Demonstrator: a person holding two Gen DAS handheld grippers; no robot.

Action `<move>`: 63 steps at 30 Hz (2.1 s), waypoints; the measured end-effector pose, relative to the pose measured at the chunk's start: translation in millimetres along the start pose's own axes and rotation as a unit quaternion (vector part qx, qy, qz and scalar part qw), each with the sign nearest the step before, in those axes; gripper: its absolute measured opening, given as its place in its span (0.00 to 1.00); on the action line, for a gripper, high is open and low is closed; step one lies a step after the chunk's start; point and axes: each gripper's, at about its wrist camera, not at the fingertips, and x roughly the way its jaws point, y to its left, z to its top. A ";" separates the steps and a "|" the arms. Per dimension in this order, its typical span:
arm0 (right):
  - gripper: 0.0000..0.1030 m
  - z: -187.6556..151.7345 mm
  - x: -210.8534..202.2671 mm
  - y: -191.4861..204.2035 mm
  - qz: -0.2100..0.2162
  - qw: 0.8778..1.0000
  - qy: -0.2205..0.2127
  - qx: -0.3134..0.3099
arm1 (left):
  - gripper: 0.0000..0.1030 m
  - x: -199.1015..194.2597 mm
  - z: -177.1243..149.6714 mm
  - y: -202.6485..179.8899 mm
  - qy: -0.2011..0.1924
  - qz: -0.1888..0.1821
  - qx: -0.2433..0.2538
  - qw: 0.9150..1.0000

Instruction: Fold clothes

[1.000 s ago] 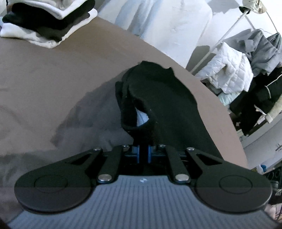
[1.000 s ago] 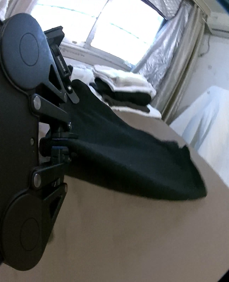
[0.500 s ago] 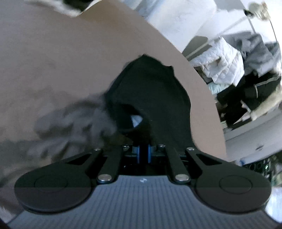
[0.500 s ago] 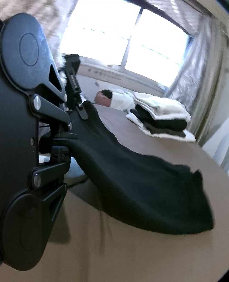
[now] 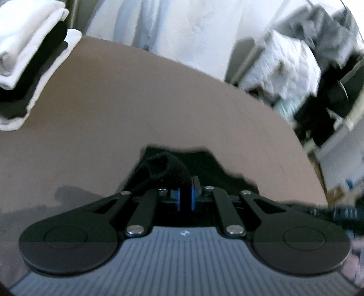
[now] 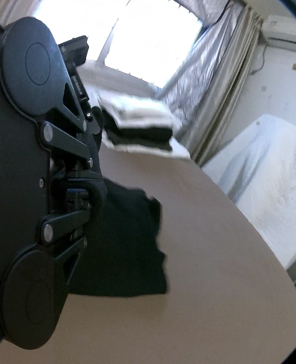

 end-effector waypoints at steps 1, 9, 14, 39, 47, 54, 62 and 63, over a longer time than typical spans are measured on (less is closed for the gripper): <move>0.08 4.4 5.3 3.1 -0.018 1.000 -0.009 -0.011 | 0.08 10.3 3.5 2.4 -0.008 -0.001 -0.017 1.000; 0.25 27.3 26.7 -26.7 -0.111 0.991 -0.046 0.064 | 0.48 36.5 -4.8 10.1 -0.062 0.095 0.022 0.993; 0.44 -2.7 3.0 -4.3 -0.192 0.970 -0.109 -0.098 | 0.60 -21.0 -43.6 34.2 -0.126 0.078 0.066 0.987; 0.65 -12.1 54.1 7.2 -0.167 0.925 -0.132 -0.315 | 0.42 82.2 -39.5 -43.6 0.049 0.000 0.135 0.990; 0.63 -4.9 119.7 1.4 -0.192 0.918 -0.031 -0.345 | 0.43 166.5 -1.2 -42.6 0.085 0.039 0.081 0.992; 0.72 28.3 87.8 -36.4 -0.207 0.955 -0.068 -0.199 | 0.51 123.3 1.5 -38.1 0.040 0.109 0.085 0.990; 0.74 8.1 26.1 -93.6 -0.110 0.994 0.007 -0.012 | 0.62 27.7 -38.9 33.2 0.078 0.088 -0.050 0.992; 0.74 0.0 23.7 -94.2 -0.103 0.995 0.013 -0.006 | 0.64 19.4 -52.8 43.2 0.079 0.073 -0.087 0.990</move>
